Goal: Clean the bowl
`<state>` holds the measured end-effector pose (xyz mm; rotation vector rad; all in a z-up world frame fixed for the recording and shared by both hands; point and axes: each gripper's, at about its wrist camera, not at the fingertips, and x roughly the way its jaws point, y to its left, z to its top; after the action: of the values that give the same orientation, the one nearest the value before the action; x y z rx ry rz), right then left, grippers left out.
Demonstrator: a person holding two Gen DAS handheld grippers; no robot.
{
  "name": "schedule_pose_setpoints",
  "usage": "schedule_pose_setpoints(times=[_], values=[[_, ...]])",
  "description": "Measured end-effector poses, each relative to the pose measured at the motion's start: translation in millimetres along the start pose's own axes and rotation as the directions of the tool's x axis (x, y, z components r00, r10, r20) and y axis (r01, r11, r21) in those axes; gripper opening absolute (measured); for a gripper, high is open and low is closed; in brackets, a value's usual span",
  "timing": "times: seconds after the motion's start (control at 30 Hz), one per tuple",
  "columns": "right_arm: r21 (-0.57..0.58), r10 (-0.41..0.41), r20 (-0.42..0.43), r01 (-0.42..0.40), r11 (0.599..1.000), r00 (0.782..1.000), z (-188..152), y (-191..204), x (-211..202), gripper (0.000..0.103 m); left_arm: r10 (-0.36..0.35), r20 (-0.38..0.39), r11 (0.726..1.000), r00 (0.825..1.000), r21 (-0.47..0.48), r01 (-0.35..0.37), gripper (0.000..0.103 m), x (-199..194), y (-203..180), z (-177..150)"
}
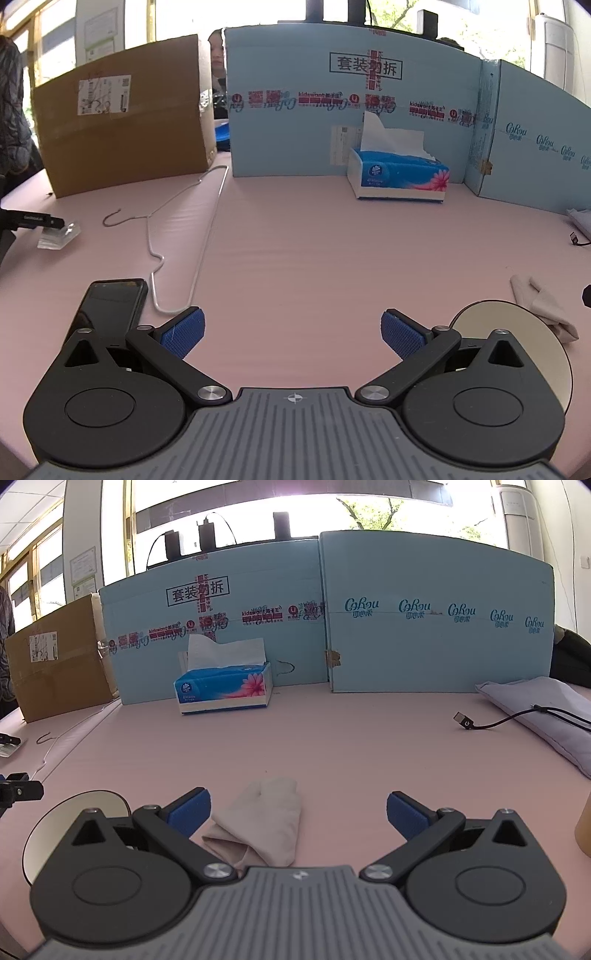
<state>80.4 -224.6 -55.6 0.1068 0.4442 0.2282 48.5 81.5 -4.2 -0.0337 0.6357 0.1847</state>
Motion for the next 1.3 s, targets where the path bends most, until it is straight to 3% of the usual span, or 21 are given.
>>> schedule_pose_setpoints(times=[1.3], values=[[0.001, -0.002, -0.007, 0.002, 1.000, 1.000, -2.9, -1.6, -1.7, 0.103, -0.001, -0.039, 1.000, 0.999, -0.008, 0.001, 0.103, 5.8, -0.4, -1.3]])
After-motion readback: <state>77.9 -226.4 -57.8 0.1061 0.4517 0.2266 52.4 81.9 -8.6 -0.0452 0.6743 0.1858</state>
